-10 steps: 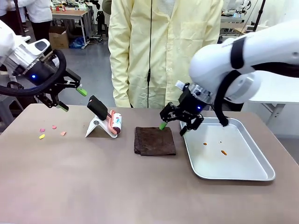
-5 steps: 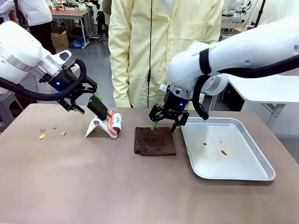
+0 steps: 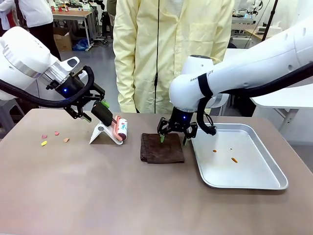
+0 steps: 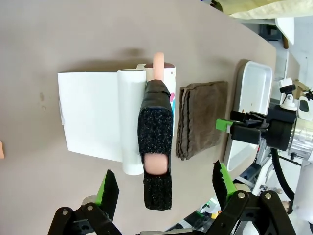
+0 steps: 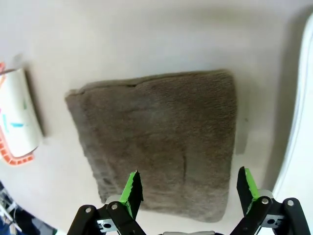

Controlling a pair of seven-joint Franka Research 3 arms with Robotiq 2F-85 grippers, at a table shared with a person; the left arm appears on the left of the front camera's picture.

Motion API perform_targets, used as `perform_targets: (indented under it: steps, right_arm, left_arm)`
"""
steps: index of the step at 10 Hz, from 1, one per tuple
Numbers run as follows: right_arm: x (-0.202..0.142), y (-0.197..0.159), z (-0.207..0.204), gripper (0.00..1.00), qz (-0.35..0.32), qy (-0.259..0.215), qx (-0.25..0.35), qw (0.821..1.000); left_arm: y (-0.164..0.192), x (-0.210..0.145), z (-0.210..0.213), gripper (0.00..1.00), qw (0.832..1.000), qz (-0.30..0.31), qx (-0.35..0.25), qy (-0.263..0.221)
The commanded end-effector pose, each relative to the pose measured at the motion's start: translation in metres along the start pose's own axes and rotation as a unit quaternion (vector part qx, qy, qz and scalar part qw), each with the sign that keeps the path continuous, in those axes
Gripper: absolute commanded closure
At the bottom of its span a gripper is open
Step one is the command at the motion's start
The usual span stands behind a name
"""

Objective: Clean the surface of the table.
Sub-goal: Hold the Lint Roller with your left hand and the towel with your right hand.

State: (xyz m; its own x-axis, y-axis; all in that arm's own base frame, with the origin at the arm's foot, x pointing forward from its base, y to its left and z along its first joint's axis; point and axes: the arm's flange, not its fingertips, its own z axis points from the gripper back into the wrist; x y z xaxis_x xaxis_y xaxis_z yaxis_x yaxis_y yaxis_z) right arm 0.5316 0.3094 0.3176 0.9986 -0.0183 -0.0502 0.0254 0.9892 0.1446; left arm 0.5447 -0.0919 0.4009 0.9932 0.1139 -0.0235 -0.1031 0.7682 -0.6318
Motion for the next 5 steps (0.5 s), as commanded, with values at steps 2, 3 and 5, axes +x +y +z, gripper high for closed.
perform_targets:
  steps: [2, 3, 5]
  right_arm:
    - [0.0102, 0.0031, -0.0092, 0.00, -0.014, -0.008, -0.029, 0.999]
    - [0.0094, 0.0006, -0.0103, 0.00, -0.015, -0.009, -0.024, 1.000]
    - [0.0101, -0.0007, -0.0109, 0.00, -0.019, -0.012, -0.021, 1.000]
  left_arm:
    - [-0.0013, 0.0052, -0.0006, 0.00, 1.000, 0.002, 0.001, 0.009]
    - [-0.0020, 0.0039, -0.0015, 0.00, 1.000, 0.002, 0.004, 0.011]
    - [-0.0015, 0.0033, -0.0003, 0.00, 1.000, 0.004, 0.002, 0.007]
